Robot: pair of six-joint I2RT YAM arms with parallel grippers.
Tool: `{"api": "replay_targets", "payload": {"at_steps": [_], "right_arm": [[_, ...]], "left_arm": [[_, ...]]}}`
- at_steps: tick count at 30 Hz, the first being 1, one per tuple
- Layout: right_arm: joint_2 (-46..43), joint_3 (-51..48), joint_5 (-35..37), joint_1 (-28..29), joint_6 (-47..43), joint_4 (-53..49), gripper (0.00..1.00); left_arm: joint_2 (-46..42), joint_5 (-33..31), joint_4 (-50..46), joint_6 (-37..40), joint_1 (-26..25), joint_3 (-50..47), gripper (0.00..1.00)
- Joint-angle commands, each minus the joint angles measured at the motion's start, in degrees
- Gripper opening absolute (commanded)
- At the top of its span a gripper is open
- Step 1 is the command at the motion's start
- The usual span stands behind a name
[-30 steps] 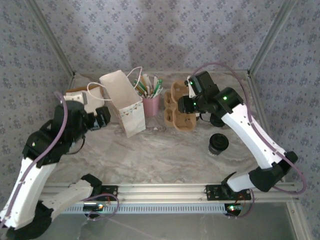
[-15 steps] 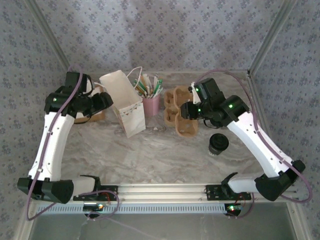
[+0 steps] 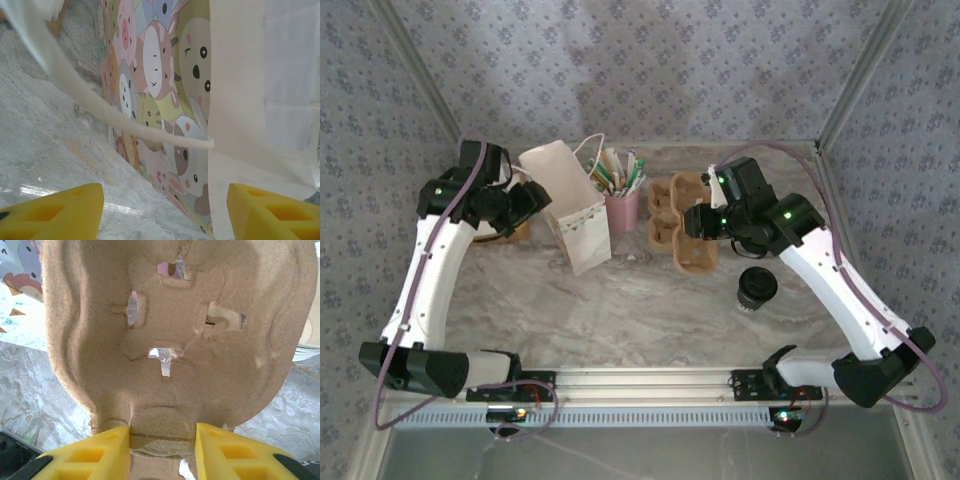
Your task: Pack the takeout coffee
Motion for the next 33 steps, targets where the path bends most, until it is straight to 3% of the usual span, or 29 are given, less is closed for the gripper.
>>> {"api": "replay_targets", "payload": {"at_steps": [1, 6, 15, 20, 25, 33], "right_arm": [[-1.52, -0.18, -1.05, -0.47, -0.09, 0.64, 0.38], [-1.61, -0.18, -1.31, -0.8, -0.22, 0.66, 0.38], [-2.04, -0.53, -1.84, -1.48, -0.35, 0.77, 0.38], [-2.39, -0.03, -2.28, -1.59, -0.24, 0.75, 0.38], [-3.03, 0.44, -2.55, -1.64, 0.14, 1.27, 0.38], [-5.54, 0.17, -2.81, -1.52, 0.55, 0.97, 0.38]], "left_arm": [[0.93, -0.38, 0.3, -2.73, -0.91, 2.34, 0.67], [3.23, -2.03, 0.71, -3.41, -2.04, 2.55, 0.66], [5.11, -2.87, 0.83, -3.43, -4.24, 3.82, 0.28], [3.93, -2.93, -0.39, -4.04, -5.68, 3.17, 0.02], [0.66, -4.24, -2.9, -6.93, -8.56, 2.22, 0.0], [-5.57, -10.34, -7.28, -12.94, -17.71, 1.81, 0.0]]}}
